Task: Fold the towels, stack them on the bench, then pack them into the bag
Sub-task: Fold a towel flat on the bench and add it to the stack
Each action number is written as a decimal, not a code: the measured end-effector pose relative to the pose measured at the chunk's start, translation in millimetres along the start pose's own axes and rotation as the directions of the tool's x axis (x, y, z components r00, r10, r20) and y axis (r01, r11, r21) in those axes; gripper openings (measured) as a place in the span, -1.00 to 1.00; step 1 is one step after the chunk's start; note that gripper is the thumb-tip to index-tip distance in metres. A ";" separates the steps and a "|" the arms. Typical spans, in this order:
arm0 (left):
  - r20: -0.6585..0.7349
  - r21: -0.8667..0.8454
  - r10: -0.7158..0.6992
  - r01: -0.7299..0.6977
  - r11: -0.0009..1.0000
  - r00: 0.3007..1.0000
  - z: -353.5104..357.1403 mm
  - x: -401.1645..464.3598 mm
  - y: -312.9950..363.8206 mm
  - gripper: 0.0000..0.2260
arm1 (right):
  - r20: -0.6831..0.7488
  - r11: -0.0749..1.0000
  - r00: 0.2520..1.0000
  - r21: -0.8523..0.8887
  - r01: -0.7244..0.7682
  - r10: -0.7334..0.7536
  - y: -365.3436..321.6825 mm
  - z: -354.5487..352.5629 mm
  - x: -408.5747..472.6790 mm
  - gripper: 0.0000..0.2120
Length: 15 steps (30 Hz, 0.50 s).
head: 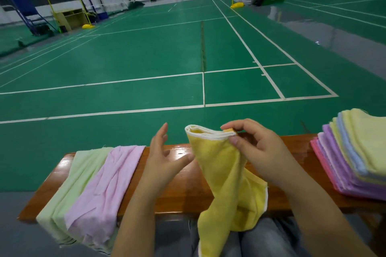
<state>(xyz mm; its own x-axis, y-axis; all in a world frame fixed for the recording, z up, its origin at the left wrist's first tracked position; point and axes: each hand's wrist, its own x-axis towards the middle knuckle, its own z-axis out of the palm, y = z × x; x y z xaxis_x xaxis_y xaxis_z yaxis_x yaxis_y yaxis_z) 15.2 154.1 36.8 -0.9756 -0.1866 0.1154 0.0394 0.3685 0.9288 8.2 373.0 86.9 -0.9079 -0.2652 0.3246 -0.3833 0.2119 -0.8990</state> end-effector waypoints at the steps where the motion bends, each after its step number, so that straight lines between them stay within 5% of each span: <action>1: 0.092 -0.071 -0.045 0.051 0.996 0.995 -1.4 4.7 -6.2 -0.09 | 0.015 1.000 1.000 0.028 -0.001 0.000 -2.4 -1.8 0.0 -0.77; 3: 0.219 -0.226 -0.038 0.089 0.970 0.975 -0.6 12.4 -14.7 -0.06 | 0.039 0.997 0.999 0.078 0.002 -0.005 -6.4 -5.4 -0.1 -0.76; 8: 0.342 -0.479 0.041 0.137 0.867 0.939 0.2 32.1 -15.9 -0.43 | 0.050 0.994 0.999 0.111 -0.007 0.001 -6.2 -19.4 1.8 -0.75; 12: 0.245 -0.429 0.081 0.033 0.903 0.966 -2.5 37.2 5.3 -0.81 | -0.054 0.995 0.998 0.097 -0.022 0.027 0.2 -35.8 14.1 -0.75; 15: 0.115 -0.361 0.181 -0.128 0.924 0.977 -6.0 46.1 41.5 -0.85 | -0.109 1.000 0.994 -0.001 0.000 -0.001 -3.9 -49.7 35.1 -0.76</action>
<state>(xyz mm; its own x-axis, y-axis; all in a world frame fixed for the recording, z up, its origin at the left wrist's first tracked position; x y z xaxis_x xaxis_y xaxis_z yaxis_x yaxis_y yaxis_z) -26.9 155.3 82.8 -0.9708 -0.0106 0.2398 0.2392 0.0359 0.9703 -30.6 409.6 116.5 -0.9208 -0.1612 0.3551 -0.3838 0.2127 -0.8986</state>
